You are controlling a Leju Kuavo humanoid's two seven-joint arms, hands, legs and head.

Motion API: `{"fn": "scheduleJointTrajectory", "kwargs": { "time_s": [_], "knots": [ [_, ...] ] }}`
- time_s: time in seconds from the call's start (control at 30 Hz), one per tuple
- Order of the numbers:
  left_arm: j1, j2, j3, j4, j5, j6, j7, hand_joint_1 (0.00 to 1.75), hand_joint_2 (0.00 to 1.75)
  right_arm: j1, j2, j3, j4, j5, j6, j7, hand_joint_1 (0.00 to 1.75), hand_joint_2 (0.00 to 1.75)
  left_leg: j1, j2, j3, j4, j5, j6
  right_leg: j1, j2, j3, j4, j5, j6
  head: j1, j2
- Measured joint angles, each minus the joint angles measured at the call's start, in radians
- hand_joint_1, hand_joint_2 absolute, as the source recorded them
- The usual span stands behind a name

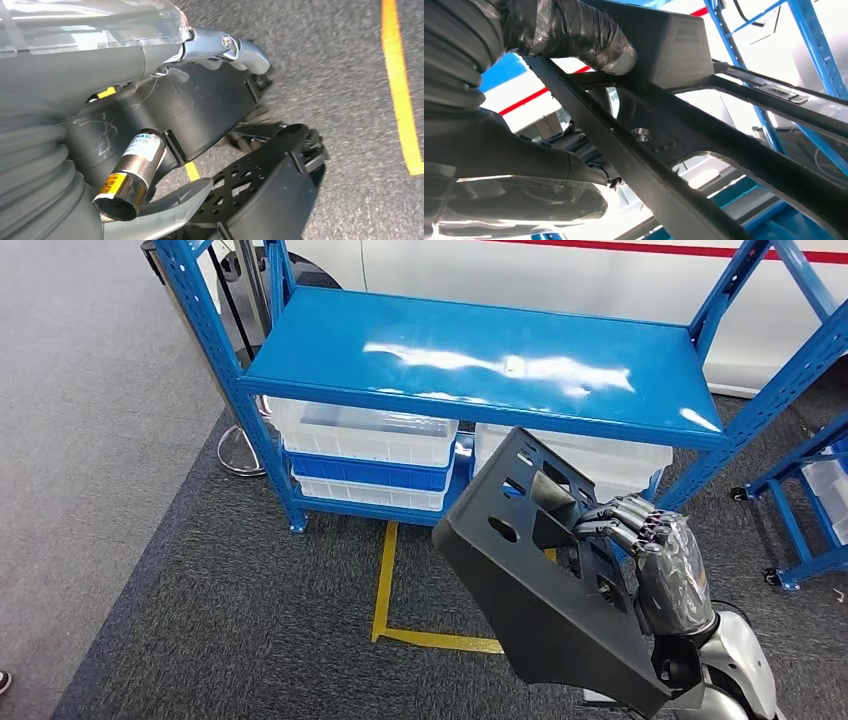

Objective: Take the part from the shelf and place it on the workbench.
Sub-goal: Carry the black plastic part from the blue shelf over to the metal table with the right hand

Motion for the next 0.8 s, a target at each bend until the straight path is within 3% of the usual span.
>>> {"fn": "scheduleJointTrajectory", "kwargs": {
  "time_s": [0.07, 0.1, 0.17, 0.23, 0.27, 0.3, 0.33, 0.37, 0.4, 0.43, 0.47, 0.53, 0.57, 0.6, 0.67, 0.7, 0.73, 0.77, 0.8],
  "knots": [
    [0.007, 0.002, 0.009, -0.009, 0.012, -0.001, -0.002, 0.0, 1.75, -0.008, 0.0, 0.0, 0.0, -0.002, 0.006, 0.001, 1.75, 1.75, 0.002, 0.001, -0.041, 0.019, 0.018, -0.006, -0.005, 0.0, 0.075, -0.065, 0.059, 0.005, 0.0, 0.0],
    [0.009, 0.003, 0.011, -0.012, 0.019, -0.001, -0.004, 0.0, 1.75, -0.012, 0.0, 0.0, 0.0, -0.003, 0.008, 0.001, 1.75, 1.75, 0.002, 0.0, -0.057, 0.028, 0.025, -0.011, -0.006, -0.001, 0.123, -0.126, 0.06, 0.007, 0.0, 0.0],
    [0.013, 0.008, 0.014, -0.021, 0.043, -0.001, -0.014, 0.0, 1.75, -0.019, 0.0, 0.0, 0.0, -0.004, 0.01, 0.002, 1.75, 1.75, 0.0, -0.001, -0.072, 0.037, 0.042, -0.023, -0.001, 0.001, 0.196, -0.235, 0.028, -0.003, 0.0, 0.0],
    [0.016, 0.012, 0.016, -0.028, 0.067, -0.001, -0.025, 0.0, 1.75, -0.024, -0.001, 0.0, 0.0, -0.004, 0.011, 0.003, 1.75, 1.75, -0.001, -0.002, -0.074, 0.032, 0.064, -0.034, 0.006, 0.003, 0.208, -0.27, 0.018, -0.021, 0.0, 0.0],
    [0.017, 0.014, 0.015, -0.03, 0.075, -0.001, -0.03, 0.0, 1.75, -0.027, -0.002, 0.0, 0.001, -0.005, 0.011, 0.004, 1.75, 1.75, 0.0, -0.003, -0.078, 0.033, 0.064, -0.04, 0.004, 0.001, 0.197, -0.271, 0.028, -0.029, 0.0, 0.0],
    [0.017, 0.016, 0.015, -0.031, 0.082, -0.001, -0.034, 0.0, 1.75, -0.029, -0.002, 0.0, 0.001, -0.005, 0.012, 0.004, 1.75, 1.75, 0.001, -0.004, -0.086, 0.042, 0.044, -0.045, 0.003, -0.002, 0.185, -0.271, 0.039, -0.039, 0.0, 0.0],
    [0.017, 0.018, 0.015, -0.032, 0.086, -0.001, -0.038, 0.0, 1.75, -0.03, -0.002, 0.0, 0.001, -0.005, 0.014, 0.004, 1.75, 1.75, 0.002, -0.005, -0.098, 0.067, 0.003, -0.049, 0.001, -0.005, 0.17, -0.272, 0.053, -0.049, -0.001, 0.0],
    [0.018, 0.019, 0.014, -0.033, 0.09, -0.001, -0.041, 0.0, 1.75, -0.031, -0.002, 0.0, 0.001, -0.005, 0.015, 0.004, 1.75, 1.75, 0.004, -0.005, -0.111, 0.112, -0.057, -0.052, 0.0, -0.008, 0.153, -0.272, 0.067, -0.057, -0.001, 0.0],
    [0.018, 0.02, 0.014, -0.033, 0.092, -0.001, -0.043, 0.0, 1.75, -0.031, -0.002, 0.0, 0.001, -0.005, 0.017, 0.004, 1.75, 1.75, 0.005, -0.005, -0.122, 0.17, -0.115, -0.055, 0.001, -0.008, 0.136, -0.27, 0.081, -0.061, -0.001, 0.0],
    [0.017, 0.021, 0.013, -0.034, 0.093, -0.001, -0.044, 0.0, 1.75, -0.031, -0.002, 0.0, 0.001, -0.005, 0.018, 0.004, 1.75, 1.75, 0.005, -0.005, -0.129, 0.232, -0.153, -0.057, 0.002, -0.009, 0.118, -0.268, 0.094, -0.063, -0.001, 0.0],
    [0.017, 0.022, 0.013, -0.034, 0.094, -0.001, -0.045, 0.0, 1.75, -0.031, -0.002, 0.0, 0.001, -0.005, 0.019, 0.005, 1.75, 1.75, 0.005, -0.005, -0.128, 0.285, -0.162, -0.058, 0.003, -0.009, 0.099, -0.264, 0.107, -0.062, -0.001, 0.0],
    [0.017, 0.023, 0.012, -0.034, 0.097, 0.0, -0.048, 0.0, 1.75, -0.031, -0.002, 0.0, 0.001, -0.005, 0.02, 0.006, 1.75, 1.75, 0.005, -0.005, -0.093, 0.318, -0.11, -0.056, 0.004, -0.01, 0.059, -0.255, 0.132, -0.059, -0.001, 0.0],
    [0.016, 0.024, 0.011, -0.035, 0.099, 0.0, -0.05, 0.0, 1.75, -0.031, -0.002, 0.0, 0.001, -0.005, 0.021, 0.007, 1.75, 1.75, 0.005, -0.006, -0.049, 0.282, -0.082, -0.053, 0.005, -0.01, 0.039, -0.249, 0.144, -0.056, -0.001, 0.0],
    [0.015, 0.025, 0.01, -0.036, 0.102, 0.0, -0.052, 0.0, 1.75, -0.032, -0.002, 0.0, 0.001, -0.005, 0.021, 0.008, 1.75, 1.75, 0.004, -0.008, 0.011, 0.215, -0.077, -0.048, 0.006, -0.01, 0.024, -0.243, 0.154, -0.053, -0.002, 0.0],
    [0.015, 0.028, 0.008, -0.039, 0.106, 0.0, -0.056, 0.0, 1.75, -0.033, -0.002, 0.0, 0.0, -0.006, 0.022, 0.011, 1.75, 1.75, 0.0, -0.011, 0.122, 0.059, -0.112, -0.039, 0.007, -0.009, 0.007, -0.239, 0.174, -0.043, -0.001, 0.0],
    [0.015, 0.029, 0.006, -0.041, 0.108, 0.0, -0.058, 0.0, 1.75, -0.033, -0.002, 0.0, 0.0, -0.006, 0.023, 0.011, 1.75, 1.75, -0.003, -0.012, 0.149, 0.012, -0.128, -0.036, 0.006, -0.009, 0.004, -0.243, 0.187, -0.037, -0.001, 0.0],
    [0.015, 0.03, 0.005, -0.042, 0.109, 0.0, -0.059, 0.0, 1.75, -0.034, -0.002, 0.0, 0.0, -0.006, 0.024, 0.012, 1.75, 1.75, -0.005, -0.012, 0.154, -0.011, -0.128, -0.033, 0.005, -0.009, 0.003, -0.249, 0.2, -0.031, 0.0, 0.0],
    [0.015, 0.031, 0.003, -0.043, 0.112, 0.0, -0.06, 0.0, 1.75, -0.035, -0.002, 0.0, 0.0, -0.006, 0.025, 0.012, 1.75, 1.75, -0.004, -0.01, 0.144, -0.014, -0.116, -0.027, 0.003, -0.007, -0.001, -0.254, 0.209, -0.024, 0.0, 0.0],
    [0.014, 0.032, 0.001, -0.043, 0.114, 0.0, -0.06, 0.0, 1.75, -0.035, -0.003, 0.0, 0.001, -0.006, 0.026, 0.012, 1.75, 1.75, -0.002, -0.007, 0.134, -0.02, -0.102, -0.019, 0.002, -0.004, -0.008, -0.249, 0.196, -0.019, 0.001, 0.0]
  ]
}}
